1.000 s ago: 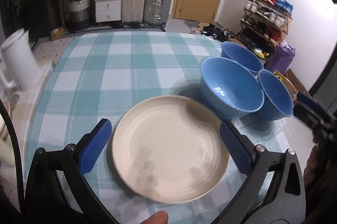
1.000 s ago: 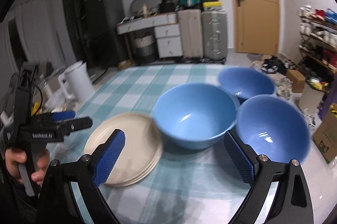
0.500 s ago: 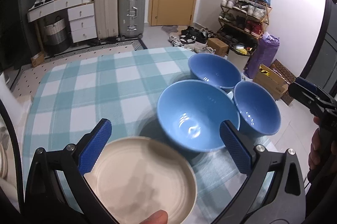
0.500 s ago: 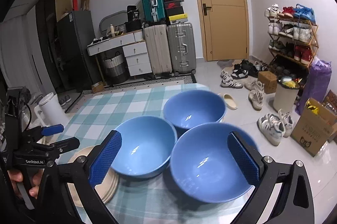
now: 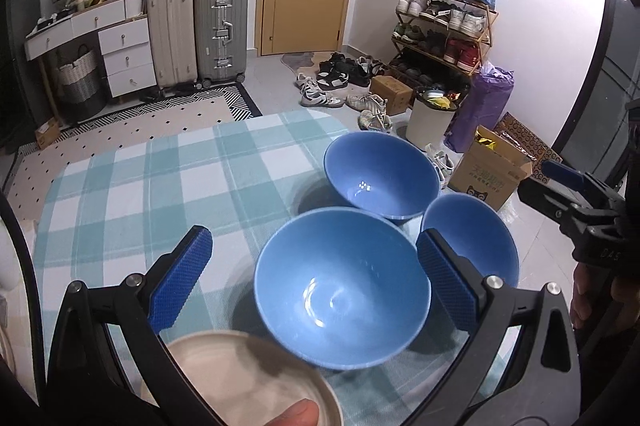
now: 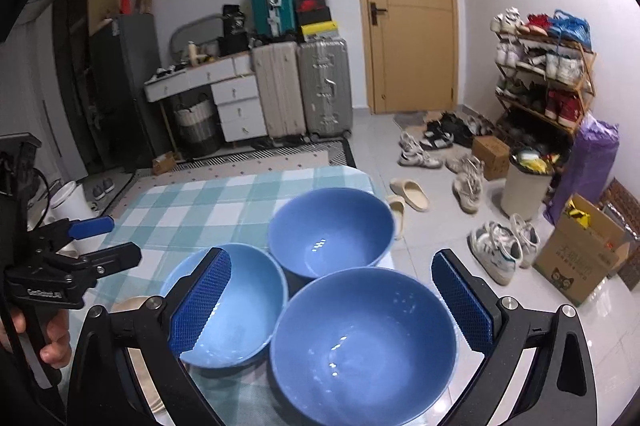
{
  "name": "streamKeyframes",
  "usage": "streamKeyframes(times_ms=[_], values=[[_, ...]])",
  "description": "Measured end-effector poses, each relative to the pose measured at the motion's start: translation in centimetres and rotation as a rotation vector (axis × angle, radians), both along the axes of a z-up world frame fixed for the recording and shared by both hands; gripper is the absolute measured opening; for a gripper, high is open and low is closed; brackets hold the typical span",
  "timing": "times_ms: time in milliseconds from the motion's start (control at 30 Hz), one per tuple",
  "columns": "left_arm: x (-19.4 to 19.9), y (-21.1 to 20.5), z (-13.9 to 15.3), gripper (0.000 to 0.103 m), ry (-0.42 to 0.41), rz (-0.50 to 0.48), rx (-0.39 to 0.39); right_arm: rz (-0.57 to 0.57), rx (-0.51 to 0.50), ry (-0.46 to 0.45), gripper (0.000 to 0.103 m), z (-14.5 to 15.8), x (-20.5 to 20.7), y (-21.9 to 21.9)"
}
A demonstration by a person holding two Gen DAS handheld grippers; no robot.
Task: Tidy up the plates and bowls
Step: 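Move both grippers to the rim of a large light-blue bowl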
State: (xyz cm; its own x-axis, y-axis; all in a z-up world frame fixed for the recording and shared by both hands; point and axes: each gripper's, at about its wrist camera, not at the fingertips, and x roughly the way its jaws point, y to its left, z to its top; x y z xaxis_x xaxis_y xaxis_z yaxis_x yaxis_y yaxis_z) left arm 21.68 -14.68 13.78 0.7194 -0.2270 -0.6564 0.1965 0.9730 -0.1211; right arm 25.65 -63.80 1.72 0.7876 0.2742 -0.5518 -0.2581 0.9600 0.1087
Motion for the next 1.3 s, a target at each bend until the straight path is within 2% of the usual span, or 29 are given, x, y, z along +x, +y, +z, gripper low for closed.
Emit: streamKeyframes(times_ms=[200, 567, 933, 1133, 1233, 1300], values=[[3.9, -1.2, -0.9, 0.102, 0.034, -0.014, 0.019, -0.032, 0.034, 0.085, 0.102, -1.0, 3.6, -1.5], [10.9, -2.7, -4.7, 0.102, 0.112, -0.006, 0.026, -0.033, 0.034, 0.174, 0.102, -3.1, 9.0, -2.5], [15.3, -4.9, -7.4, 0.102, 0.155, -0.033, 0.023, -0.042, 0.006, 0.216, 0.102, -5.6, 13.3, -2.5], [17.3, -6.1, -9.1, 0.102, 0.180, -0.041, 0.046, -0.054, -0.011, 0.245, 0.102, -7.3, 15.1, -2.9], [18.1, -6.7, -10.1, 0.095, 0.186, -0.047, 0.074, -0.053, -0.009, 0.265, 0.102, -8.1, 15.9, -3.0], [18.5, -7.1, -10.8, 0.090, 0.192, -0.053, 0.086, -0.043, -0.007, 0.280, 0.096, -8.6, 16.4, -3.0]])
